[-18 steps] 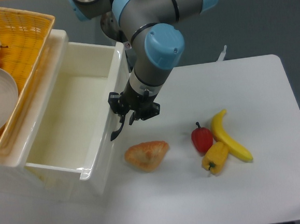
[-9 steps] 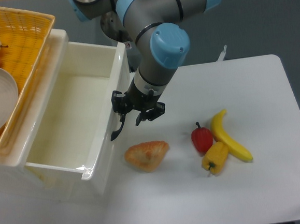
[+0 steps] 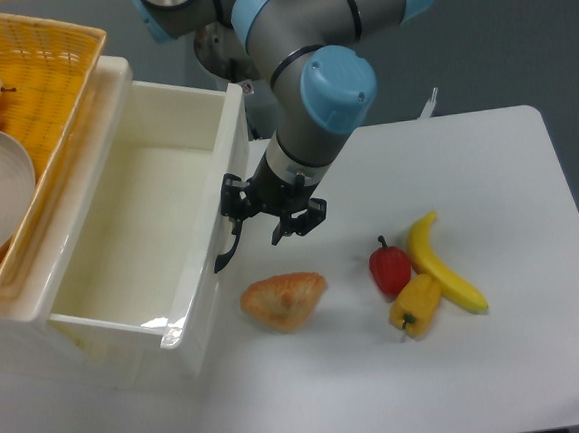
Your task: Slide open the top white drawer
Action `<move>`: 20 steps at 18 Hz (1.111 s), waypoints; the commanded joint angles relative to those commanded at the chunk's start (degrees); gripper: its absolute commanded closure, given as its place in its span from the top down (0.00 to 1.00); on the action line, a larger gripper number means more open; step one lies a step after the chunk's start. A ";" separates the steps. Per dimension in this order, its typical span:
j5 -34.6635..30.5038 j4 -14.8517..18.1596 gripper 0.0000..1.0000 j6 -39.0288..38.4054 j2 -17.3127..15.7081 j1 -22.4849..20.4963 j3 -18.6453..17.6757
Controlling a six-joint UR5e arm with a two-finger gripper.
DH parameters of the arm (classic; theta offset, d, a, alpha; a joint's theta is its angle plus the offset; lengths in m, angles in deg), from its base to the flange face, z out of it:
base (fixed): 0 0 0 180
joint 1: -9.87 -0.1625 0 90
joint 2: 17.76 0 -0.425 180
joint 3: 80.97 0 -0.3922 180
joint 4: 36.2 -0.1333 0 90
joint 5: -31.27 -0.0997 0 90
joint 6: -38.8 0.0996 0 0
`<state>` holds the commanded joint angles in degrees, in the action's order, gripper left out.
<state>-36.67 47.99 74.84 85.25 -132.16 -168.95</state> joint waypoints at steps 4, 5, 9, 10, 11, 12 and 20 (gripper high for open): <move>-0.09 -0.17 1.00 0.35 0.00 -2.63 1.93; -0.09 -0.52 1.00 1.22 -0.09 -3.33 2.02; -1.49 -4.48 1.00 5.52 -0.09 -6.50 1.50; -3.58 -4.74 1.00 7.71 0.00 -6.94 1.50; -6.65 -5.62 1.00 10.43 0.26 -7.03 1.50; -9.72 -6.50 1.00 12.72 1.05 -7.12 1.41; -17.84 -8.26 1.00 35.10 3.25 -11.60 1.32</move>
<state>-54.51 39.73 109.94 88.50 -143.76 -167.63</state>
